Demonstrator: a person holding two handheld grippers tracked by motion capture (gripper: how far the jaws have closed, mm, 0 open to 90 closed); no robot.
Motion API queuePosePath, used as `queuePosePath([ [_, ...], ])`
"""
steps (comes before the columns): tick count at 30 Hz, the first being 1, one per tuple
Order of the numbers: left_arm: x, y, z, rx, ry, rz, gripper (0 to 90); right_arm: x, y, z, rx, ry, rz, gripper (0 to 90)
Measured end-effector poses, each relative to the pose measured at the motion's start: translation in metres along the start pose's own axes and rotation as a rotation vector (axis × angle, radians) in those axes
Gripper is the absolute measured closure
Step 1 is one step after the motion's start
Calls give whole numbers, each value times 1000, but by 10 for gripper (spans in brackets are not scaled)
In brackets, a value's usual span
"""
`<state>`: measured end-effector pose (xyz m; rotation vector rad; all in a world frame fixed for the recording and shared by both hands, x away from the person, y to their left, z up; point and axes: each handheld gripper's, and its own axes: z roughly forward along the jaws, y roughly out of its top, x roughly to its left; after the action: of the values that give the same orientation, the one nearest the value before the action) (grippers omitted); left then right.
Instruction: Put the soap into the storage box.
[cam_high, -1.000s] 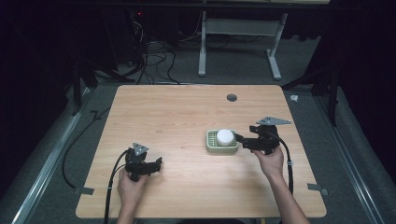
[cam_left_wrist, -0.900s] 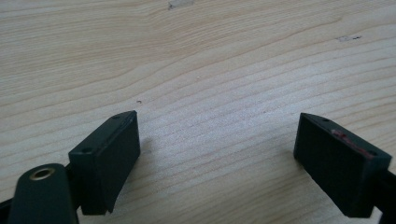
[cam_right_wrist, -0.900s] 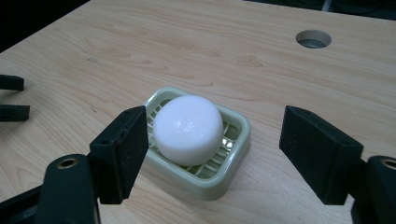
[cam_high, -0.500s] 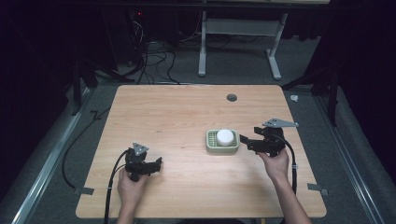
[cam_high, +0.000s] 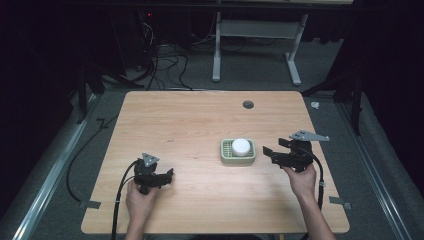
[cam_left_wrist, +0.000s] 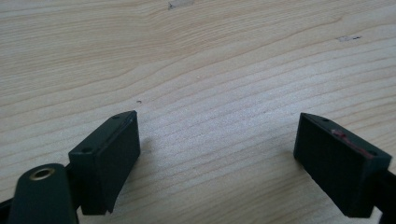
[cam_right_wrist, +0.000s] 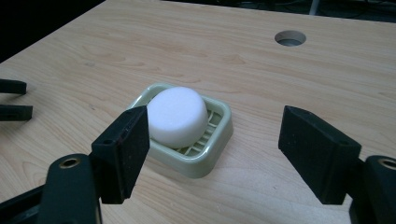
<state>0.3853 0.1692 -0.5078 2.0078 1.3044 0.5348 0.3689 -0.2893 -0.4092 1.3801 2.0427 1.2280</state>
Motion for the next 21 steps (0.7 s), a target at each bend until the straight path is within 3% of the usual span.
queuePosePath([
  [21, 0, 0, 0, 0, 0, 0, 150, -17, -16, -17, -27, -31, 53, 259],
])
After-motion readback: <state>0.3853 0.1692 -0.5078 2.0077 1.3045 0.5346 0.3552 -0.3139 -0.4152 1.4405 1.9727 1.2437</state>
